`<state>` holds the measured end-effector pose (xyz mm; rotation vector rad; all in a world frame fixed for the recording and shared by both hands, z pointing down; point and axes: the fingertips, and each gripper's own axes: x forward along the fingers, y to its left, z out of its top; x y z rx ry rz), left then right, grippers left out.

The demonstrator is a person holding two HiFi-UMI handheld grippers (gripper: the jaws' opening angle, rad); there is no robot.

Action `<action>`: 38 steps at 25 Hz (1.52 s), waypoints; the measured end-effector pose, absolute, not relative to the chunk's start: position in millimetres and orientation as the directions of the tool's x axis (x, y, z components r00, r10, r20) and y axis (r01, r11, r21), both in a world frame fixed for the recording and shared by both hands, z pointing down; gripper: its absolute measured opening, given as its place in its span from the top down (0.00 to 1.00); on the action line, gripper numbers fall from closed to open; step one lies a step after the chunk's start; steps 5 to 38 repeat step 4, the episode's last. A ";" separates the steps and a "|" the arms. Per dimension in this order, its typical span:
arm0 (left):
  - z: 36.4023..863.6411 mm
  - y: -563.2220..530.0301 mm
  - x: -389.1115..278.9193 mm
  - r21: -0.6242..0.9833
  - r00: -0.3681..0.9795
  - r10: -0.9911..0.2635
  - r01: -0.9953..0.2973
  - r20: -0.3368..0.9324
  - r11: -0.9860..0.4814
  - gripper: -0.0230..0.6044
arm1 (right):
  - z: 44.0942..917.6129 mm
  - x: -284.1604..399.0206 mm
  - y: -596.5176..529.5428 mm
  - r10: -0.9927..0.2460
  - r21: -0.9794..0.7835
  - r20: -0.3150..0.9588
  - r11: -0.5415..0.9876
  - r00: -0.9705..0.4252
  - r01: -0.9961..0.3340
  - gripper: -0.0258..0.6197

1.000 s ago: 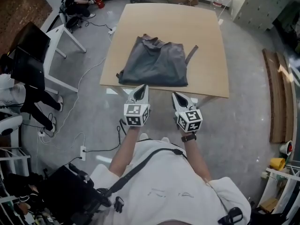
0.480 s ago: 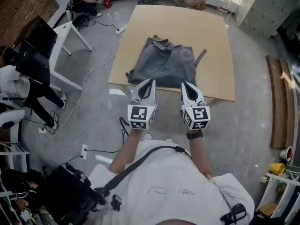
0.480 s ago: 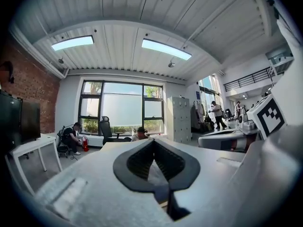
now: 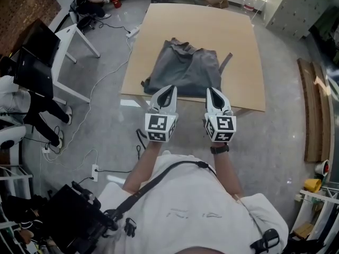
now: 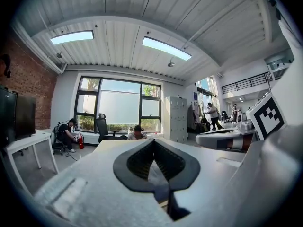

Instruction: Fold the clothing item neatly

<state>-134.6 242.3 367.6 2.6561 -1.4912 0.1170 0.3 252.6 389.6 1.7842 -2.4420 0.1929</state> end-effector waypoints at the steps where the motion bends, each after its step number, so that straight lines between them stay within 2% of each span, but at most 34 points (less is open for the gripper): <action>1: 366.6 241.3 -134.5 0.043 0.524 -0.844 -0.851 0.111 -0.523 0.96 | 388.7 -1.6 252.7 -0.939 -0.037 0.162 0.302 -0.304 -0.953 0.95; 38: 363.7 237.8 -134.1 0.040 0.537 -0.837 -0.843 0.108 -0.536 0.96 | 385.9 -6.9 252.3 -0.940 -0.042 0.155 0.303 -0.305 -0.952 0.95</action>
